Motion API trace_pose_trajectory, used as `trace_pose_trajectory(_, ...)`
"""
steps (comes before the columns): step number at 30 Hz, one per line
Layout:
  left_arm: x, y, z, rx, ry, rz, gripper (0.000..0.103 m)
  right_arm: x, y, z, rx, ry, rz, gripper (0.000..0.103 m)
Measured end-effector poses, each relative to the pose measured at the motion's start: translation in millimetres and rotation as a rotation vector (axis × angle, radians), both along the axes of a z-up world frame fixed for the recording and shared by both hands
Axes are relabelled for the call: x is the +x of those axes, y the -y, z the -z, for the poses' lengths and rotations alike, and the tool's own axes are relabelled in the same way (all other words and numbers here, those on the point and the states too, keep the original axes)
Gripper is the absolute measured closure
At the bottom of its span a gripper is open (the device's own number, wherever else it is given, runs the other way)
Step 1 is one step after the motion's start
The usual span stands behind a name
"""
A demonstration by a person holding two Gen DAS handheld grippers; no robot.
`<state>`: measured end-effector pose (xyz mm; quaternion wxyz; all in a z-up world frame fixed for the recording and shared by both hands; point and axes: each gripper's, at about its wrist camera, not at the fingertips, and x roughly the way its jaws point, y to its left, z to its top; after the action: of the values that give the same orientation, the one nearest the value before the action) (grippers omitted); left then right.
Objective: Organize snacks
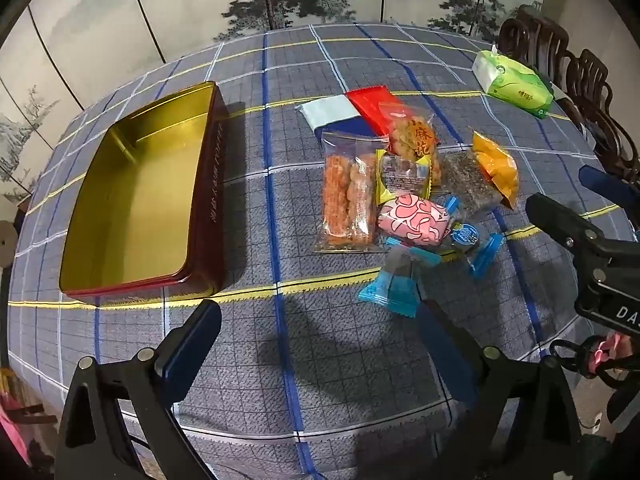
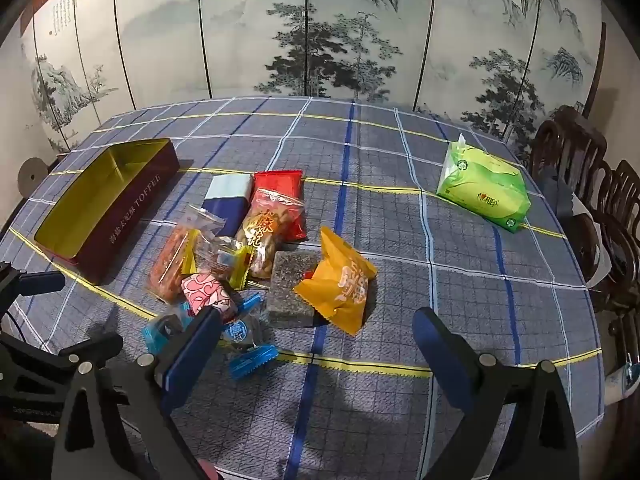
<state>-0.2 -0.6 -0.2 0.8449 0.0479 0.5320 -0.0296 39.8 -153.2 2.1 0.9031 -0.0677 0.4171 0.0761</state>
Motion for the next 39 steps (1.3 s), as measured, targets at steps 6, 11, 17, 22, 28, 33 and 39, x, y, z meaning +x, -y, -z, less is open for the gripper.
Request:
trace_pose_trajectory(6,-1.2,-3.1,1.8,0.003,-0.005,0.004,0.009,-0.3,0.0,0.9,0.002,-0.006,-0.001,0.004)
trace_pose_trajectory(11,-0.4,-7.2,4.1,0.002,-0.003,-0.004,0.010,-1.6,-1.4,1.0,0.002,-0.008,-0.007,0.004)
trace_pose_trajectory(17,0.9,-4.7,5.5,-0.005,0.000,-0.007,0.010,-1.7,-3.7,0.9,0.001,-0.009,-0.010,0.004)
trace_pose_trajectory(22,0.1,-5.1,5.7,-0.015,0.008,-0.006,0.010,-2.7,-5.0,0.3,0.002,-0.010,-0.011,0.004)
trace_pose_trajectory(28,0.2,-4.9,5.4,-0.009,0.008,-0.006,0.010,-3.9,-5.4,0.2,0.004,-0.010,-0.015,0.004)
trace_pose_trajectory(33,0.5,-5.1,6.0,-0.005,0.005,-0.009,0.010,-5.4,-6.1,-0.4,0.004,-0.008,-0.019,0.004)
trace_pose_trajectory(39,-1.1,-5.0,3.7,-0.006,0.024,-0.008,0.010,-6.5,-7.9,-0.8,0.002,-0.007,-0.025,0.004)
